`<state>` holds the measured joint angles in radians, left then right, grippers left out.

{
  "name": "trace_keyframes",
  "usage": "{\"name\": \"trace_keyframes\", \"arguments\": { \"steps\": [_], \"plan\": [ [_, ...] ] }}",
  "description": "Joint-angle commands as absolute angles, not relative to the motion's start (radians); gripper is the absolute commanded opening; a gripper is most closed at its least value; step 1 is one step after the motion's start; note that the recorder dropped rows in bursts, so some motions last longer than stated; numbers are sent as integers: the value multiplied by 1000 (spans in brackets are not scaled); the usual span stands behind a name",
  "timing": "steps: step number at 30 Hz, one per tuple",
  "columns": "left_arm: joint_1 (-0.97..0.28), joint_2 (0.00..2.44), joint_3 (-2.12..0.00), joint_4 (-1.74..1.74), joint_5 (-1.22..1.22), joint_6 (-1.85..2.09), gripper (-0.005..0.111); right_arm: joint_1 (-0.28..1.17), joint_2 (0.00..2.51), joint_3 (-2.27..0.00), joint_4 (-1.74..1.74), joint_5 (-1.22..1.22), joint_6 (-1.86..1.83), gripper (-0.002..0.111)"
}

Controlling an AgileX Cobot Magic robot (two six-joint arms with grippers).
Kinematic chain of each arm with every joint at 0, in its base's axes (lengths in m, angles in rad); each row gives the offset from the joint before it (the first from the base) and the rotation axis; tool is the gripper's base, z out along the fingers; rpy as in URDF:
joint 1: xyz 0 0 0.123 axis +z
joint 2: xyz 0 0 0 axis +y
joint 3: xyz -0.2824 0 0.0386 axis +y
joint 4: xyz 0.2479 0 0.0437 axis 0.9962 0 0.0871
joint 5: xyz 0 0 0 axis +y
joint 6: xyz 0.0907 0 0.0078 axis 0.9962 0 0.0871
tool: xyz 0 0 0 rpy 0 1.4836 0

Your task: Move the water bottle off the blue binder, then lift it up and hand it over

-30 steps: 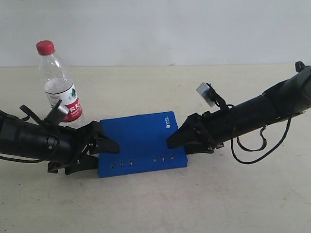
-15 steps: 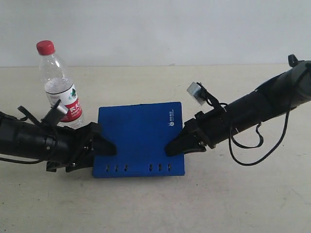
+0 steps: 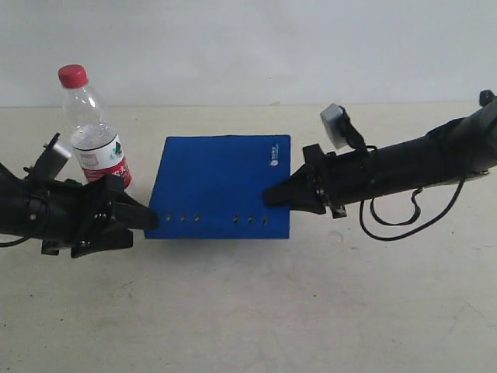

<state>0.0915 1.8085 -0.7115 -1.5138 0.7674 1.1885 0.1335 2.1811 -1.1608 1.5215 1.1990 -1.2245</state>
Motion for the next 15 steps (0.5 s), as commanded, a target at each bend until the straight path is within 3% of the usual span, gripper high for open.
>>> {"name": "trace_keyframes", "arguments": {
  "steps": [1,8,15],
  "plan": [
    [95,1798,-664,-1480,790,1155,56,74,2164,-1163,1532,1221,-1202,0],
    [95,1798,-558,-1651,940,1193,56,80,2044,-1163,1113,1221,-1073,0],
    [36,1798,-440,-1744,938,1265,56,112,1987,-1163,1104,1221,-962,0]
  ]
}}
